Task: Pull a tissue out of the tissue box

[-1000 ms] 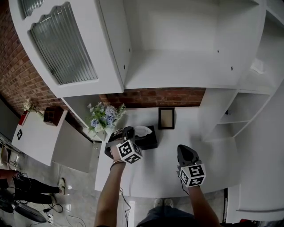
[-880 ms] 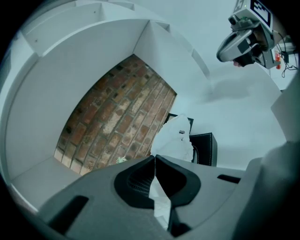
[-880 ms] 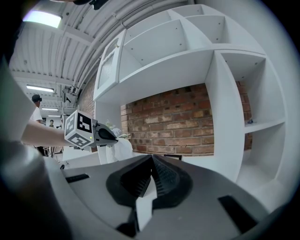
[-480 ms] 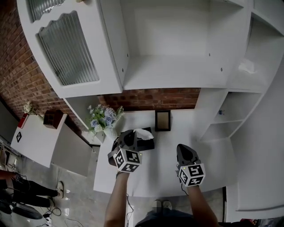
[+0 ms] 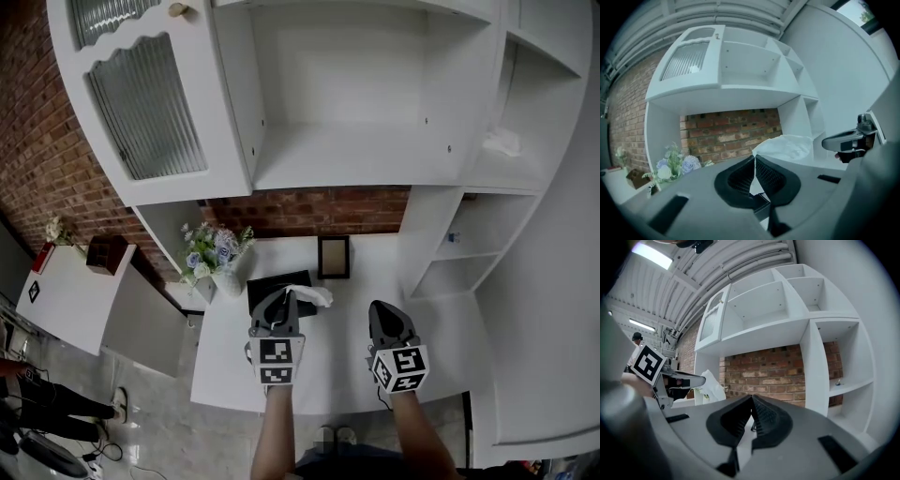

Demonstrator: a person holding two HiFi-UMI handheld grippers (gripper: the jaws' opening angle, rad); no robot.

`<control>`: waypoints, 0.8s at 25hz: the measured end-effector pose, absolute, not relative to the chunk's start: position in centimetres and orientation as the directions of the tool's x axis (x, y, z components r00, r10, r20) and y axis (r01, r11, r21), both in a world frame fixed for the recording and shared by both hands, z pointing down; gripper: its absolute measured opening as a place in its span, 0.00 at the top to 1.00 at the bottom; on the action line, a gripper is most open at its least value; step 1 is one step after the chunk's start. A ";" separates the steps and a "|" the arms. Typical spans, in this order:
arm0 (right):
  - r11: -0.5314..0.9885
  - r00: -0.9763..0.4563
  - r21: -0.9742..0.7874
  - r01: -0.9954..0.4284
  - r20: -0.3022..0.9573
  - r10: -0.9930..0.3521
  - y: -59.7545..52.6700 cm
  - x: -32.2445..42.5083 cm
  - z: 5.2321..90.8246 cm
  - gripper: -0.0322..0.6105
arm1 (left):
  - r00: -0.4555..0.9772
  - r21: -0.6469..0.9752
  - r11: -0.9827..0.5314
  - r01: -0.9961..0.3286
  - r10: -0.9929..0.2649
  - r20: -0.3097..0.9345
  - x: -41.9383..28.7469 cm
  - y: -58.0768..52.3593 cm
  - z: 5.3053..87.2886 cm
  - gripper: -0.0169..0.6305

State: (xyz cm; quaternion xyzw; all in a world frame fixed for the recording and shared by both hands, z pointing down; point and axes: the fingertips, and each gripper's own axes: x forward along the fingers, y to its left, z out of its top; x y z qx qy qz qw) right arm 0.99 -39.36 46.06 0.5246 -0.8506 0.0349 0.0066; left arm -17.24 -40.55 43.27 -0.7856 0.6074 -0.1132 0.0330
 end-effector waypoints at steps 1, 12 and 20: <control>0.447 -0.449 -0.047 -0.893 0.045 -0.893 -39.2 1.1 45.9 0.95 | 0.233 -0.168 -0.253 -0.953 -0.964 0.130 -17.2 -40.2 43.4 0.96; 0.424 -0.425 -0.035 -0.905 0.020 -0.905 -37.6 2.5 45.3 0.95 | 0.250 -0.109 -0.262 -0.959 -0.961 0.115 -16.1 -38.5 45.4 0.96; 0.408 -0.409 -0.021 -0.913 0.035 -0.912 -37.6 2.8 45.7 0.95 | 0.264 -0.130 -0.275 -0.953 -0.960 0.098 -15.6 -38.3 45.1 0.96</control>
